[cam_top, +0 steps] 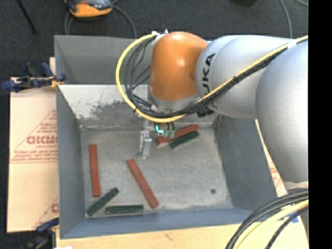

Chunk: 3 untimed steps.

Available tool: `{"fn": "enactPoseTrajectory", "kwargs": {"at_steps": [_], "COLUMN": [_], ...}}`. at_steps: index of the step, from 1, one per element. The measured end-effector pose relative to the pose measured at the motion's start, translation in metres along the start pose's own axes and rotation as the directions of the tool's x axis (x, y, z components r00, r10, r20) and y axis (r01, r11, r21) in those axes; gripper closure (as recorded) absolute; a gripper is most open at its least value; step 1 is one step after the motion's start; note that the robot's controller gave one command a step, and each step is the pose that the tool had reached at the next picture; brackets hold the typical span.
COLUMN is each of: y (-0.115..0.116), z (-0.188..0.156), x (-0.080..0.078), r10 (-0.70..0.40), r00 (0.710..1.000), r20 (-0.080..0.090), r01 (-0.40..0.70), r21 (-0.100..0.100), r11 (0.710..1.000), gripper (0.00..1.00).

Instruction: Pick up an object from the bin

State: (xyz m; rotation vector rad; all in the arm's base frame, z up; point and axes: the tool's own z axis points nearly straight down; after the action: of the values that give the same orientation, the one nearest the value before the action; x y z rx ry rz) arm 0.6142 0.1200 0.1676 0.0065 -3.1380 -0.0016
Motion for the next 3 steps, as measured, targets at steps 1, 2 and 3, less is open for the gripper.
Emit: {"fn": "enactPoseTrajectory", "kwargs": {"at_steps": [1,2,3], "y": [0.000,-0.012,-0.014], "z": [-0.005,0.044,0.050], "x": [-0.002,0.025,0.037], "r10": [0.002,0.152,0.077], "r00": [1.000,0.988,0.997], "r20": [0.008,0.009,0.004], "r01": [-0.002,-0.152,-0.077], "r21": [-0.001,-0.002,0.002], "r11": [1.000,0.988,0.997], "gripper": [0.00,0.00,0.00]}}
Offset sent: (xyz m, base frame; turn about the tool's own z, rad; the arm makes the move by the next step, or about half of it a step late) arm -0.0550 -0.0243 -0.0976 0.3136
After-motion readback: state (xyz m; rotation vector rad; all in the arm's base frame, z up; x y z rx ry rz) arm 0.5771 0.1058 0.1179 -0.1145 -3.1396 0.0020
